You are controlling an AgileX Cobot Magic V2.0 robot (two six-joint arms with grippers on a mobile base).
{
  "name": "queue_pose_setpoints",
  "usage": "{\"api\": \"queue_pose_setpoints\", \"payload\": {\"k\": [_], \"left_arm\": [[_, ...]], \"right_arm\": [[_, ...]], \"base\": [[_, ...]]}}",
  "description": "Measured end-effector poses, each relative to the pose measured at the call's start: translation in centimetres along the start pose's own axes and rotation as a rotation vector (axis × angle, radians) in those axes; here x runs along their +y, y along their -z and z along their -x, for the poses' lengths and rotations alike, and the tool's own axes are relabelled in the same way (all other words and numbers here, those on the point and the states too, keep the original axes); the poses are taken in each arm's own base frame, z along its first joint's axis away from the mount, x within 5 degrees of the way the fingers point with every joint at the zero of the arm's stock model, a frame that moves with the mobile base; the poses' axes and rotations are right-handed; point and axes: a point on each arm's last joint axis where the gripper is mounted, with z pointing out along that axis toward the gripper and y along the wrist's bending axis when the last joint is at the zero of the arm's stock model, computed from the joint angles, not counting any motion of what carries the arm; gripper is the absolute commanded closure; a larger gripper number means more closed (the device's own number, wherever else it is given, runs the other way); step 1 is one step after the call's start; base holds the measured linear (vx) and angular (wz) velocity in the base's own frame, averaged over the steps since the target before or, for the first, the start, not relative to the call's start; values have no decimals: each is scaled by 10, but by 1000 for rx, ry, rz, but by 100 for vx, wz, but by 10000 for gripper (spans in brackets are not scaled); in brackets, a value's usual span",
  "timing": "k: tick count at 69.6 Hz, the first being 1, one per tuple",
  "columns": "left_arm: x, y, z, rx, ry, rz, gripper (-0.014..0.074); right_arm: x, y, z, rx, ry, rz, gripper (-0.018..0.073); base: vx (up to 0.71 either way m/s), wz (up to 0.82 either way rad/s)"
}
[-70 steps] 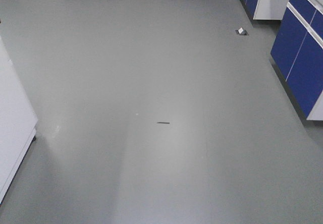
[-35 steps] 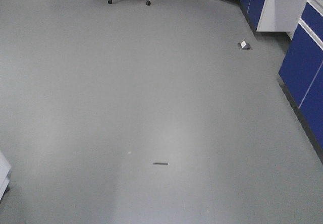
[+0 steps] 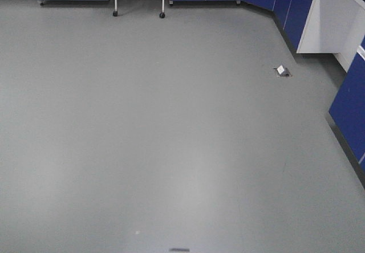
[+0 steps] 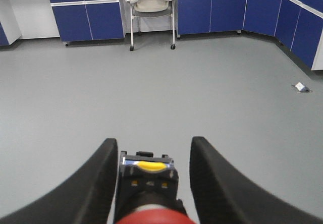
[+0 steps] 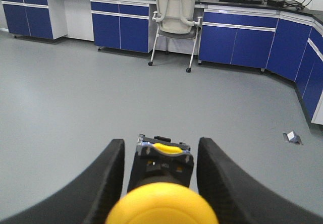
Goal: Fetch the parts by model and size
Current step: 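Turn the base toward the bench with the red tray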
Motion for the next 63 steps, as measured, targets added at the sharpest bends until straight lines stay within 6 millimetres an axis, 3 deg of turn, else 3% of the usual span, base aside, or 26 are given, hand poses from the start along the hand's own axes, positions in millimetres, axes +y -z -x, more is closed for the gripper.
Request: {"api": "queue_pose_setpoints", "payload": {"k": [63], "left_arm": [[0, 0, 0, 0, 0, 0, 603]], "right_arm": [[0, 0, 0, 0, 0, 0, 561]], "base": [[69, 2]]}}
